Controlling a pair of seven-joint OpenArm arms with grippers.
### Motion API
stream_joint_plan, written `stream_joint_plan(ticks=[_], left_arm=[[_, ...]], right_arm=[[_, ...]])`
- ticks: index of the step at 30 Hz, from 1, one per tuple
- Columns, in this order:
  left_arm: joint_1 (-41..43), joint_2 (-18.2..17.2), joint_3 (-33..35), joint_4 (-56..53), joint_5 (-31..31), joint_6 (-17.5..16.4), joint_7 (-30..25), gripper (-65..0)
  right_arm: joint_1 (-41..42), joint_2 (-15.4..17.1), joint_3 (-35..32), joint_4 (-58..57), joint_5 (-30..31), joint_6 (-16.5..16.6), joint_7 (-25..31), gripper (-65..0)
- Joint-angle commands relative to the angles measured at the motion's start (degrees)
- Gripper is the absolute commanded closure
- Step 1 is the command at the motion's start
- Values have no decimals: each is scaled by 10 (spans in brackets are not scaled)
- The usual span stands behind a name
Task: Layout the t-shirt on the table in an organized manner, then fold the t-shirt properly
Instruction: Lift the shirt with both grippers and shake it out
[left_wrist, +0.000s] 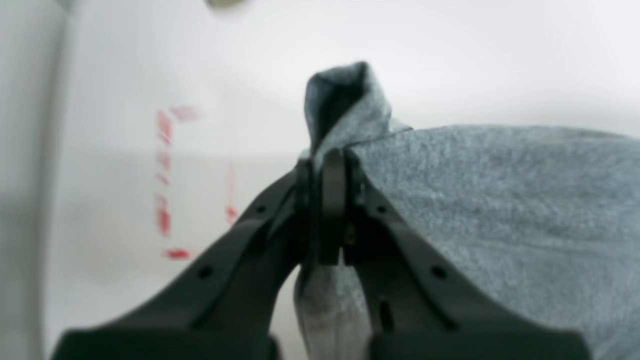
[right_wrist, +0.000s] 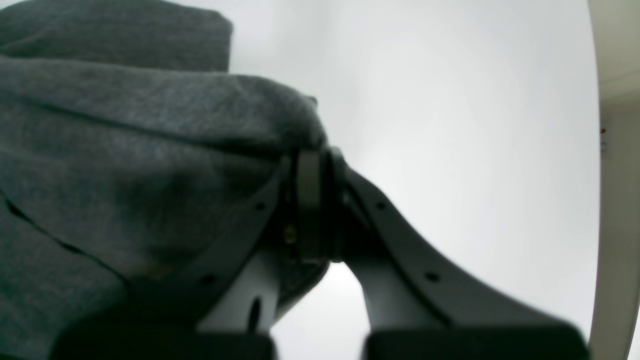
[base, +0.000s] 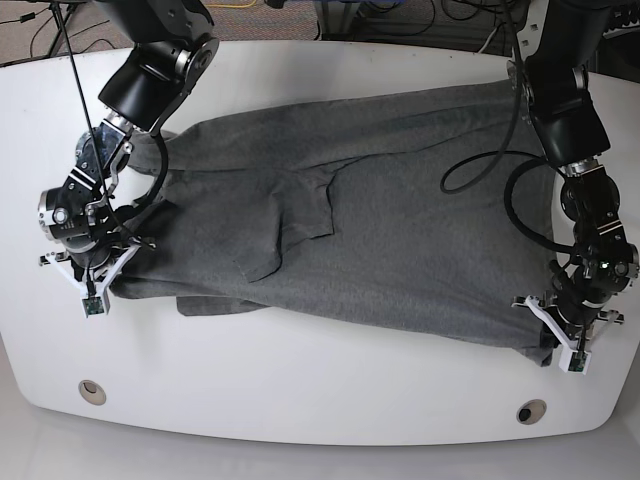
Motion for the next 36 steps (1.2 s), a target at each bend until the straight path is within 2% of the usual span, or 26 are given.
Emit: stream_joint_plan(ticks=[1,9,12,16,24,30,36], left_arm=[[-21,-9,-12,49,0,6,-4,0],[-53,-9,-25,139,2,32,1,0],[-84,-10,-25,178,2,32,28,0],[-152,-31,-23,214,-1,31,93,0],[-329,-39,-20,219,-1,30,159,0],[-442,-38,-4,190,-1,30,175,0],[-483,-37,9,166,-1,30,175,0]], right_arm=[[36,13,-17,23,2,-6,7,0],[106,45,-64,37,-1,-6,-32,0],[150,68,-76,37,1,-6,-55,0],[212,96,-99,37,2,-6,-81,0],[355,148,-177,36,3,-6,-138,0],[451,156,-220,30,3,-6,-171,0],[499,156,-242,30,1,-6,-204,0]])
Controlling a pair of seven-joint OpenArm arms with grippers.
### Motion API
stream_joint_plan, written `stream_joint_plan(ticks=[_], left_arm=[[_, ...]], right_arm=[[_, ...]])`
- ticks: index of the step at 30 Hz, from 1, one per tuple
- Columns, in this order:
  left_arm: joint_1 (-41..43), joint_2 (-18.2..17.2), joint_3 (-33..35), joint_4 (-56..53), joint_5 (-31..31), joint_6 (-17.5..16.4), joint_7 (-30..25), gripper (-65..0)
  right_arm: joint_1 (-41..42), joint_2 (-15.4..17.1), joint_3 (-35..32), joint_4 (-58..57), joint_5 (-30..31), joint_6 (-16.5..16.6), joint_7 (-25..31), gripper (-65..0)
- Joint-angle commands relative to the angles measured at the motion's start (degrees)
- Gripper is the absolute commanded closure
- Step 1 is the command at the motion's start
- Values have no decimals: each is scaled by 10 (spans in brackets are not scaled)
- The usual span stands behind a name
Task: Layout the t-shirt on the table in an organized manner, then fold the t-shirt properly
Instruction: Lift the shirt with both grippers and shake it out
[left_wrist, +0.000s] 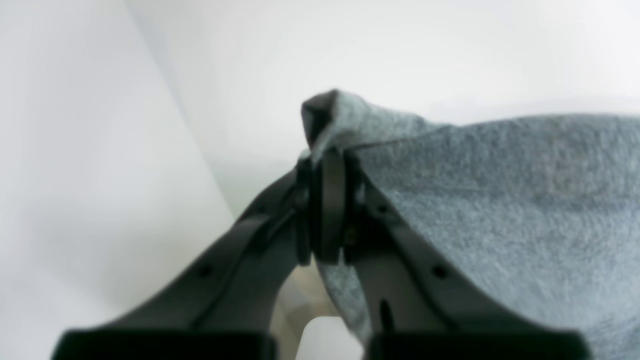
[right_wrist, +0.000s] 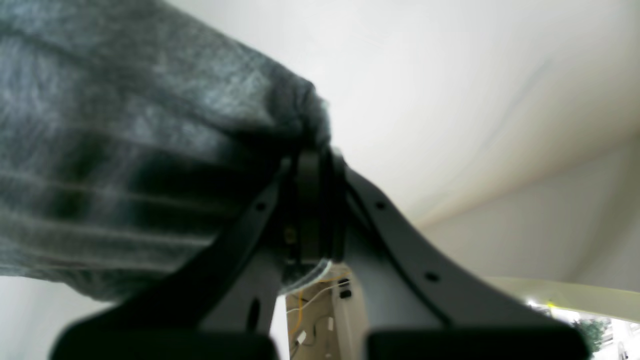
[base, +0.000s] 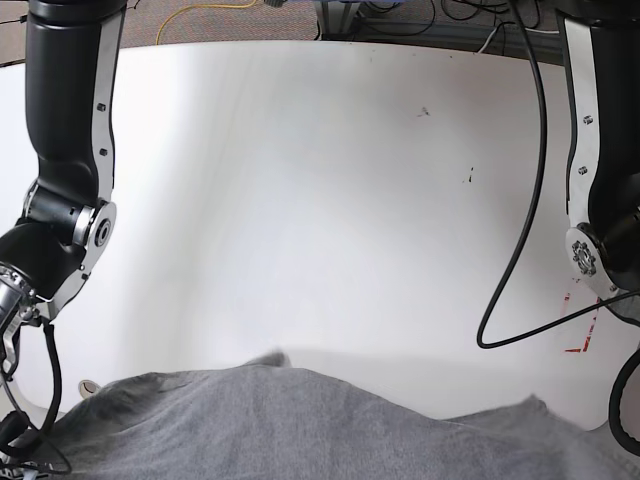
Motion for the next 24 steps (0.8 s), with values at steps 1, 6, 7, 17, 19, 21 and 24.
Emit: stream_joint_plan(ticks=[1,6,7,17,19,21,24], left_arm=[[-19,-6,-4,-1,18,8,-4,0],[-13,-6,-4,3,17,8,3,0],[-7,-6,-4,3,17,8,7,0],[153,-8,-31,92,16,7,28,0],[190,-8,-48,109,16,4,39,0],[230,-7,-64,122,16,-14,49,0],[277,-6,-87,140,16,-48,62,0]], right_arm=[[28,7,1,4,-13,-5,-19,0],[20,7,2,7,-13,-5,-29,0],[13,7,3,7,-13,-5,-29,0],[-152,9,54,88,-12,-5,-30,0],[-198,8,69,99,-12,-5,-31,0],[-249,3,89,113,-12,-5,-31,0],[-306,-19,123,142,-13,-5,-31,0]])
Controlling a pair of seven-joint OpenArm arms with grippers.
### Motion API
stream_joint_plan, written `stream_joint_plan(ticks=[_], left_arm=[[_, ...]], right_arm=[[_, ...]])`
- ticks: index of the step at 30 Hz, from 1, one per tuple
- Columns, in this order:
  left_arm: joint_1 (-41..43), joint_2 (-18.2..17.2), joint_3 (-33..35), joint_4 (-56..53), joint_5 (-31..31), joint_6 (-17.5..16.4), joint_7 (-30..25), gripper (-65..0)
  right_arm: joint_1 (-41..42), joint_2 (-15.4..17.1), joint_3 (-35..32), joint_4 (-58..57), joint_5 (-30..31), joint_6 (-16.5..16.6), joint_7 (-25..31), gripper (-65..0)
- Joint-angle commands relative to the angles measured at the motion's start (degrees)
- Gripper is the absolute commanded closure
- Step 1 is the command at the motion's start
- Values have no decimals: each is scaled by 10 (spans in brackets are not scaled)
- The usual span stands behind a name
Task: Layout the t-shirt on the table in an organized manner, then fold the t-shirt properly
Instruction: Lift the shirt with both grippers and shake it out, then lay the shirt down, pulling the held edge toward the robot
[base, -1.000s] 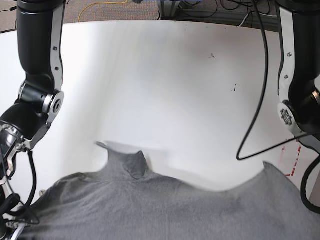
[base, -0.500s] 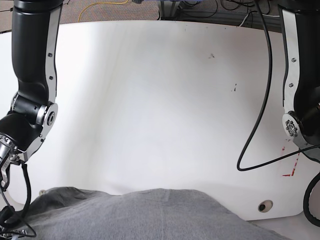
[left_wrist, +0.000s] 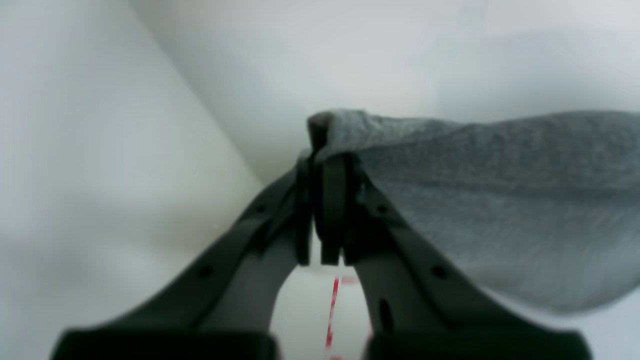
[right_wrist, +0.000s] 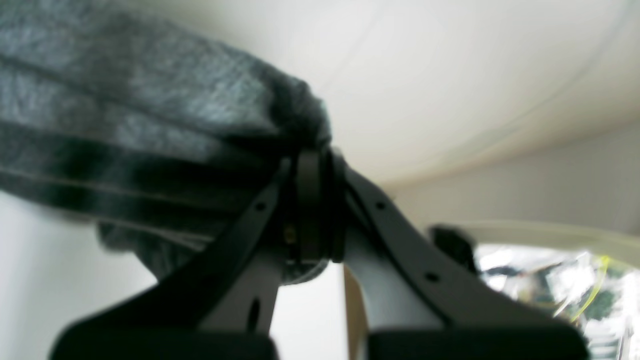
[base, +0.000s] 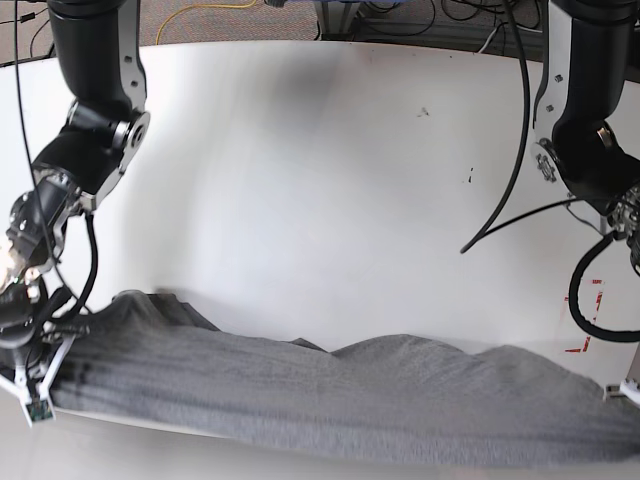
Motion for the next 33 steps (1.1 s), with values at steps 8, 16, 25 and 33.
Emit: stream_joint_plan(ticks=[8,16,25,33], left_arm=[[144,-10,-71,48,32,-44,11,0],[267,-10,-120,54,32,-94,11,0],[367,-13,-152,54,32,-109,11,0],[437,-14,-151,53,33,-109,11,0]], right_arm=[[-159,-43,62,86,-39,-6,-25,0],[-254,-91,96,94,-39,-6,-25,0],[-319,-93,97,99,-39,-6,-25,0],[-361,-94,97,99,-39,-6,-25,0]])
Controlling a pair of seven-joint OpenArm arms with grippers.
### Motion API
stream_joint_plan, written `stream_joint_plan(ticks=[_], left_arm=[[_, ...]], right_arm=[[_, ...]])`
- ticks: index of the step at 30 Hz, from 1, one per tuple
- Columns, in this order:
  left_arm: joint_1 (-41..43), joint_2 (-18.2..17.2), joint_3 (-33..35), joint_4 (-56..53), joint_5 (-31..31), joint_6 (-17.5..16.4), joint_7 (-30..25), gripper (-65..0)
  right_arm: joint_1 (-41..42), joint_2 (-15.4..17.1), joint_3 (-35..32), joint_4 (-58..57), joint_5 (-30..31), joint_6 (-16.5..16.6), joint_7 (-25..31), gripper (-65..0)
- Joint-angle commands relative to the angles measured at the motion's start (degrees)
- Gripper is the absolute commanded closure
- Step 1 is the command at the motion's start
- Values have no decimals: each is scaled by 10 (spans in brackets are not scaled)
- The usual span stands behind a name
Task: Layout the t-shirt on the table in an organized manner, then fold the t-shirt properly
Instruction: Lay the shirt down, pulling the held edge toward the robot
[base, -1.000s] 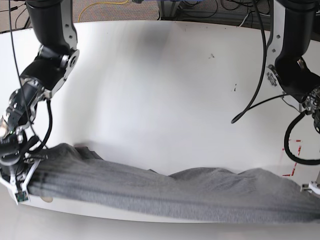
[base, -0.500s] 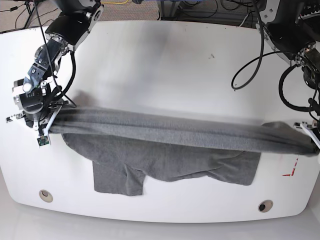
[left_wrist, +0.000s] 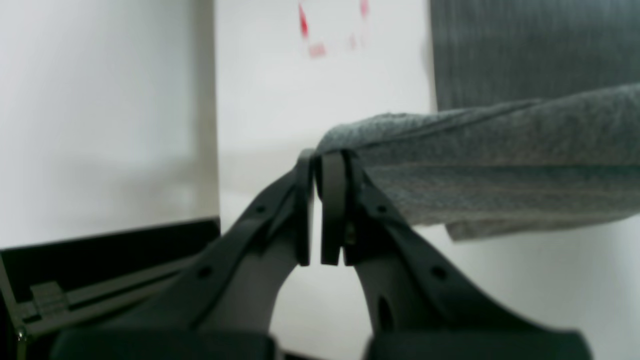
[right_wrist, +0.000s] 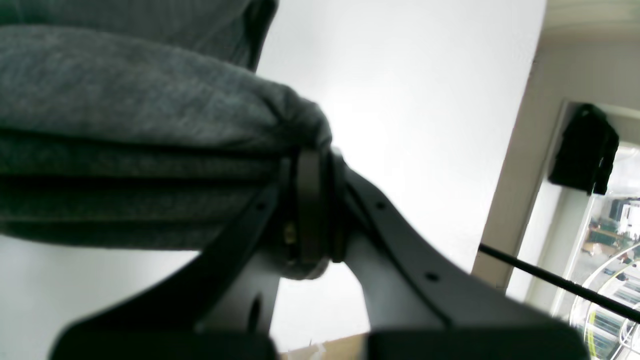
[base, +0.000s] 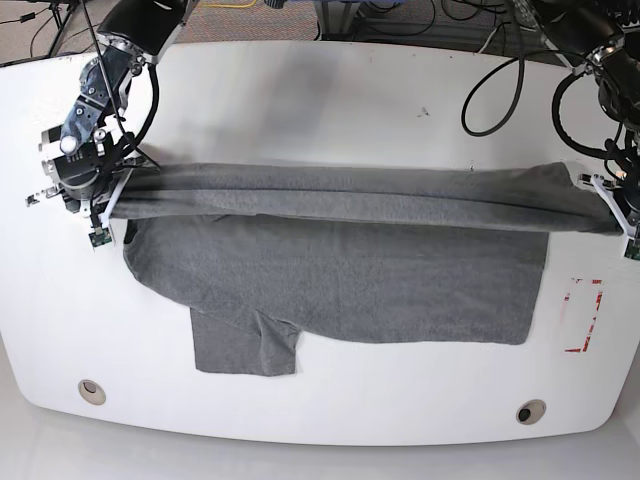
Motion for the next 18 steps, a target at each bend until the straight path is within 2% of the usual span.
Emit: stream_joint_plan(ticks=[1,5,13,18], left_arm=[[12,-16,-6,9,34,8,-2,0],[37,-16,-5,8,34,8,-2,0],[66,-16,-3,7,34,8,-2,0],[68,-22,0,6,36,8,-2,0]], right_arm=[[-5,11,8,12,-39,-6,-10,0],[-20,-4,8,12,-39,-6,-9,0],[-62,-8,9,12,-39,-6,-9,0],[-88,-27,9,12,-39,-6,-8,0]])
